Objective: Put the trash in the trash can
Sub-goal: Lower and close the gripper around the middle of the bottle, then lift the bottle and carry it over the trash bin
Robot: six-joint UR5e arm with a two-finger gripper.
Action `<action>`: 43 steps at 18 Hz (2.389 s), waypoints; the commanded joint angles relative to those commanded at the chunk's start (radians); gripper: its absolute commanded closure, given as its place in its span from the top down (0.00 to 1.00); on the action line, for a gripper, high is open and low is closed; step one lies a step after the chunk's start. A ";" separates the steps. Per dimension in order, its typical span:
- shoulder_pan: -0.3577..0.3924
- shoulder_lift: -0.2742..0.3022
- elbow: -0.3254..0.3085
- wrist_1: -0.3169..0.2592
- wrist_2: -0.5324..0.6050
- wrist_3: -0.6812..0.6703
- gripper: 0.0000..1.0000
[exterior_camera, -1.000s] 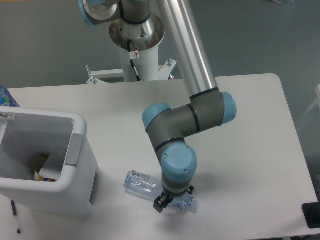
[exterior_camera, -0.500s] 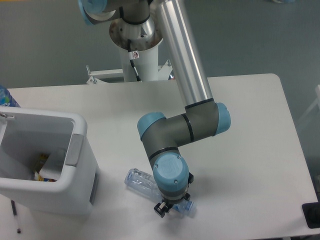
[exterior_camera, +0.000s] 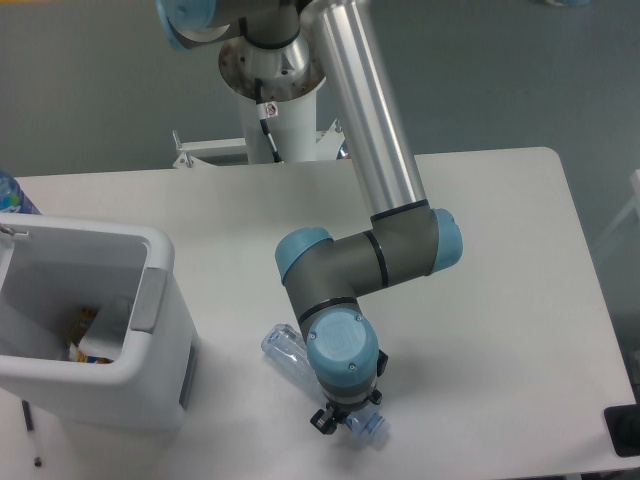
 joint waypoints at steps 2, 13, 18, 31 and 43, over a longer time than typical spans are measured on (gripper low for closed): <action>0.000 0.006 0.002 -0.002 -0.003 0.002 0.55; 0.015 0.074 0.011 0.046 -0.058 0.012 0.55; 0.043 0.138 0.049 0.083 -0.141 0.028 0.55; 0.057 0.287 0.124 0.127 -0.446 0.115 0.55; 0.048 0.367 0.130 0.198 -0.581 0.110 0.55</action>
